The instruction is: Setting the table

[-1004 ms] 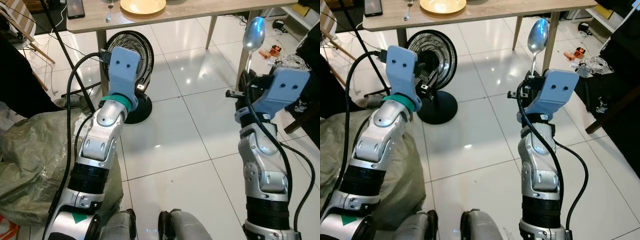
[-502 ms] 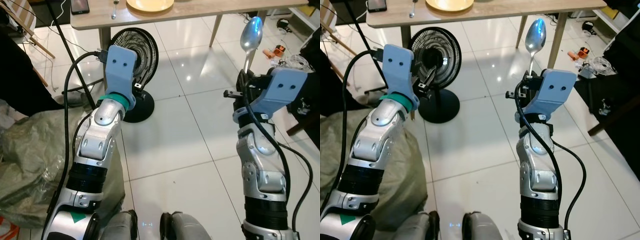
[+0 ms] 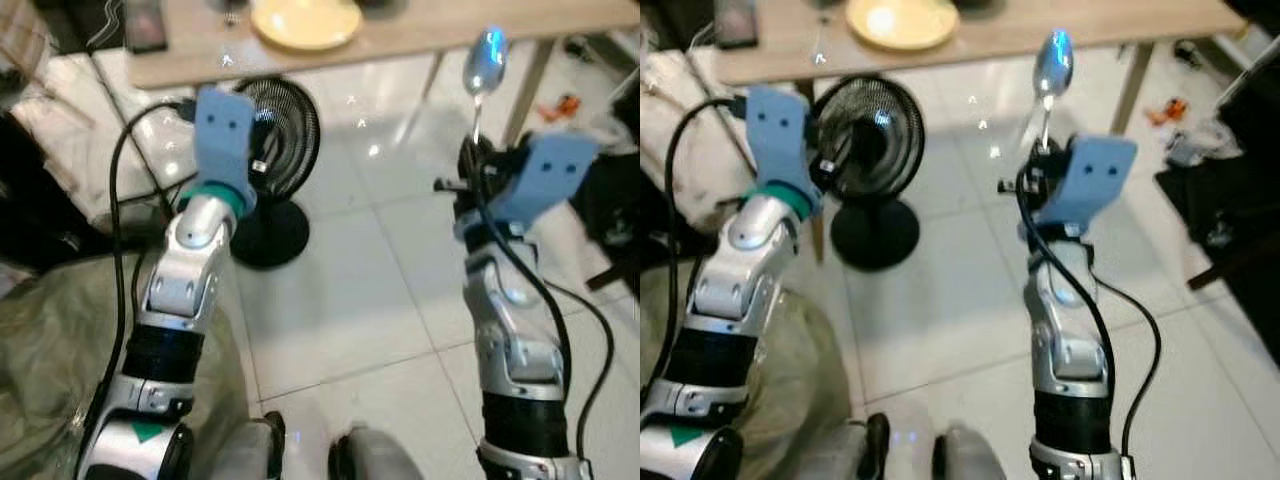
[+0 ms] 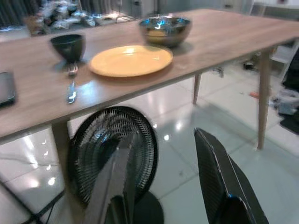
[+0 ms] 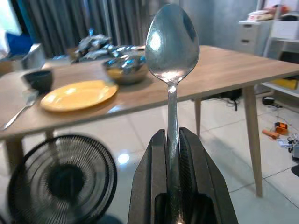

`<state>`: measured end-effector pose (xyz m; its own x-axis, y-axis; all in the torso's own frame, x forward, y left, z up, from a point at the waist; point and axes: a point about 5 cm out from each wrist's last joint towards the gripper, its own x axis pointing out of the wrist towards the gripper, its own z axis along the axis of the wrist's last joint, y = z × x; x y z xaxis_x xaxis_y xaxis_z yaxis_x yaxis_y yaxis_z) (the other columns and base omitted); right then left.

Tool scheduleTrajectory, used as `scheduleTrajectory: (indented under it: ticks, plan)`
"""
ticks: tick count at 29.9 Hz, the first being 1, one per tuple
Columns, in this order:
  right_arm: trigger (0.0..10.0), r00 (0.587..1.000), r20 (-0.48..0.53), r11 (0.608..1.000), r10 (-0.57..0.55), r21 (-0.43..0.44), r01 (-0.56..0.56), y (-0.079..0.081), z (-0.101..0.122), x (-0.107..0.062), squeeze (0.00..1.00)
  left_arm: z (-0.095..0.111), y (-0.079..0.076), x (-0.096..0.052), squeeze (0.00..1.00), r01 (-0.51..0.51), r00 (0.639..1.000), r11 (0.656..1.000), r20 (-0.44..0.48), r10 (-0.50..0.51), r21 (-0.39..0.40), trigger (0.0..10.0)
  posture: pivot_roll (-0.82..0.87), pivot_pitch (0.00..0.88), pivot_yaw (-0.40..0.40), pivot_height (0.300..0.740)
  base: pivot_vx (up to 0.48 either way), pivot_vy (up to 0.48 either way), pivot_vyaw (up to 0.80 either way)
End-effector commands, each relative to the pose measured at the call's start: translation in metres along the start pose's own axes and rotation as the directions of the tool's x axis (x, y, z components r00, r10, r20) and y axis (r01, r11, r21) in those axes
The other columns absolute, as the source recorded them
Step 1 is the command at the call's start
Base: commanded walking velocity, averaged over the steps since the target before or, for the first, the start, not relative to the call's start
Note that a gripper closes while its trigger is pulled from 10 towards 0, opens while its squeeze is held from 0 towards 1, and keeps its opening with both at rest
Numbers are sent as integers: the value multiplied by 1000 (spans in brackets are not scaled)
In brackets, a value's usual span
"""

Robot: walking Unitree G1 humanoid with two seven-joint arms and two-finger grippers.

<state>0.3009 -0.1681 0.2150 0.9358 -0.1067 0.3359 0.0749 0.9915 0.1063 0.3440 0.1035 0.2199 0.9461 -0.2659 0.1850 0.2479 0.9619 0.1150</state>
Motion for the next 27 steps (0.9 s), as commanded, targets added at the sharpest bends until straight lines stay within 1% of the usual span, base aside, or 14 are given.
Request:
scheduleTrajectory:
  ticks: [1,8,9,11,12,15,27]
  plan:
    - [10000,1000,-4,1000,-9,0,9,-3,-1,-2,0,-4,-3,0,0,6,1000,1000,-19,-6,13,10000,-35,81,50,740,435,0,0]
    - [10000,1000,-7,1000,-23,12,23,-5,-1,-3,0,-4,-3,0,0,11,1000,1000,-21,-11,13,10000,-35,82,51,740,441,0,0]
    - [10000,999,-11,999,-33,25,33,-6,-2,-2,0,-4,-3,0,0,13,1000,1000,-21,-12,13,10000,-34,82,52,740,450,0,-425]
    - [10000,999,-11,999,-33,25,33,-6,-2,-2,0,-4,-3,0,0,13,1000,1000,-21,-12,13,10000,-34,82,52,740,450,0,-425]
    - [10000,999,-16,998,-44,44,45,-8,-2,-2,0,-4,-4,0,0,14,1000,1000,-21,-14,13,10000,-35,83,52,740,450,0,-800]
    - [10000,998,-23,996,-60,59,61,-10,-2,-2,0,-4,-4,0,0,18,1000,1000,-23,-17,12,10000,-36,84,52,740,454,0,-800]
    - [10000,997,-25,996,-72,53,73,-12,-2,-2,0,-4,-4,0,0,23,999,1000,-24,-23,11,10000,-35,84,52,740,457,0,-800]
